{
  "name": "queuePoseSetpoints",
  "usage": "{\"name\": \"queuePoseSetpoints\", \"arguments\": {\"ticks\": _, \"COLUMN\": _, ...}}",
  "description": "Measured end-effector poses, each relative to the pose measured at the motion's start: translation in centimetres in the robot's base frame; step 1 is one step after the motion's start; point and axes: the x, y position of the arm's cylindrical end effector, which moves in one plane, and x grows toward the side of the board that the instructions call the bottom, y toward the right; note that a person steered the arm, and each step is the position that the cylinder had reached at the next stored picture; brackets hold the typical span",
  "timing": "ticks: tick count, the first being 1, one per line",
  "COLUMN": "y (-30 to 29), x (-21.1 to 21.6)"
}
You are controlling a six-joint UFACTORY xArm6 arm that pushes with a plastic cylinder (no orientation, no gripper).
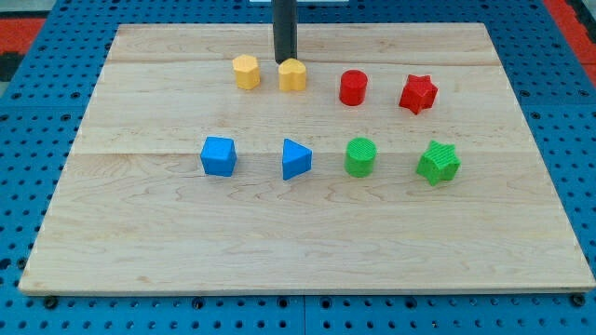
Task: Slightly move the yellow hexagon left side of the yellow heart
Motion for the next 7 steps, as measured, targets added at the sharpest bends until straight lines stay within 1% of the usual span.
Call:
{"name": "queuePoseSetpoints", "arguments": {"ticks": 1, "y": -0.9, "x": 0.8}}
{"name": "queuePoseSetpoints", "arguments": {"ticks": 2, "y": -1.0, "x": -3.8}}
{"name": "queuePoseSetpoints", "arguments": {"ticks": 3, "y": -7.9, "x": -3.9}}
{"name": "queuePoseSetpoints", "arguments": {"ticks": 4, "y": -10.5, "x": -1.7}}
{"name": "queuePoseSetpoints", "arguments": {"ticks": 5, "y": -9.8, "x": -6.7}}
{"name": "queuePoseSetpoints", "arguments": {"ticks": 6, "y": -5.1, "x": -5.0}}
{"name": "queuePoseSetpoints", "arguments": {"ticks": 7, "y": -6.2, "x": -2.5}}
